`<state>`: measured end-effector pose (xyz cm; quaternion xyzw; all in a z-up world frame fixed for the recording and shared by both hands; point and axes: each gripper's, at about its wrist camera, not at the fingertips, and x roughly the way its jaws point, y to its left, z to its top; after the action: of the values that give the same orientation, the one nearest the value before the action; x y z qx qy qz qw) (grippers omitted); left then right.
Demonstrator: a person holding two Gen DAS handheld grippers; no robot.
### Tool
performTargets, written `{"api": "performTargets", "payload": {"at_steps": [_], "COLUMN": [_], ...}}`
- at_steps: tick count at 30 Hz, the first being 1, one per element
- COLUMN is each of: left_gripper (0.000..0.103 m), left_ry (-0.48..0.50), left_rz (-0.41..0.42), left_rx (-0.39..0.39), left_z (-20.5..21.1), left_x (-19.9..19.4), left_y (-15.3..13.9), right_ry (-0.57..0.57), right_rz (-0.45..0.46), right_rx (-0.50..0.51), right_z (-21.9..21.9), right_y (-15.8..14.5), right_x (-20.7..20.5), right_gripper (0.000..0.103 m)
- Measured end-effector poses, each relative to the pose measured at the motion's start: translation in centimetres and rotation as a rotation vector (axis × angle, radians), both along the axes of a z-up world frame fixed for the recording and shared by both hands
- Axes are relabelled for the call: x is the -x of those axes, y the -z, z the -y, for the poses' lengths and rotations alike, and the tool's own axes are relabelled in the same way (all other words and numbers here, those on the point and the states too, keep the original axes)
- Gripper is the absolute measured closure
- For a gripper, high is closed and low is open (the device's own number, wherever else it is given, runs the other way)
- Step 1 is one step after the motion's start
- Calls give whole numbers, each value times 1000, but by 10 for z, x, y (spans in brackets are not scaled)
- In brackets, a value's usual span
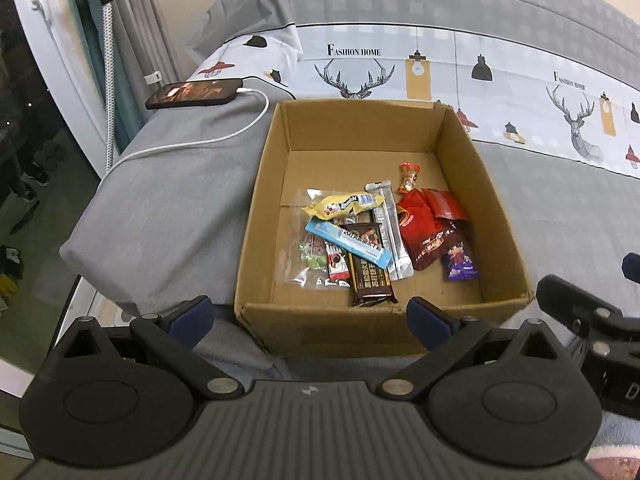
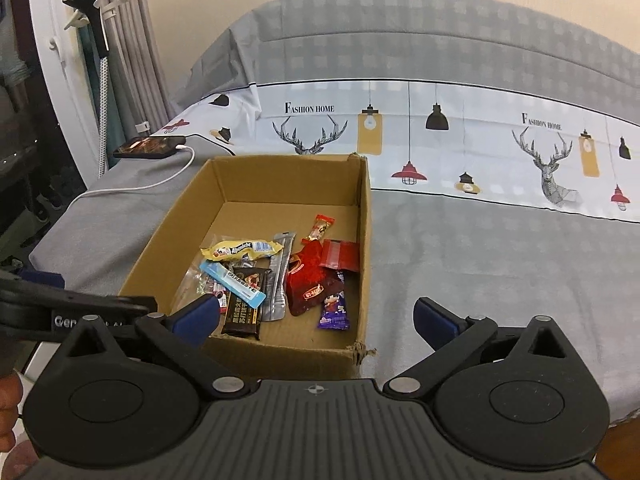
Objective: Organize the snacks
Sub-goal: 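Lift both open tools up and away from the box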
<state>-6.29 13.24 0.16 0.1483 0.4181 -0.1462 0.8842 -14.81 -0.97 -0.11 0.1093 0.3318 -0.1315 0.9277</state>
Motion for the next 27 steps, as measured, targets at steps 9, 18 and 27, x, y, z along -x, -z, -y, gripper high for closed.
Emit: {"api": "performTargets", "payload": {"at_steps": [9, 18, 27], "left_gripper": [1, 1, 1], "left_ry": [15, 21, 22], "left_rz": [17, 30, 31], "left_rx": [-5, -6, -9], "left_z": [-2, -3, -4], "left_x": [12, 16, 17], "left_y": [-1, -4, -5], "right_ry": [-1, -2, -2], "right_rz": [2, 10, 5], "right_rx": [5, 11, 7], "right_z": [-7, -10, -10], "right_y": [-2, -3, -3], "right_x": [10, 14, 14], "right_gripper": [0, 0, 0]}}
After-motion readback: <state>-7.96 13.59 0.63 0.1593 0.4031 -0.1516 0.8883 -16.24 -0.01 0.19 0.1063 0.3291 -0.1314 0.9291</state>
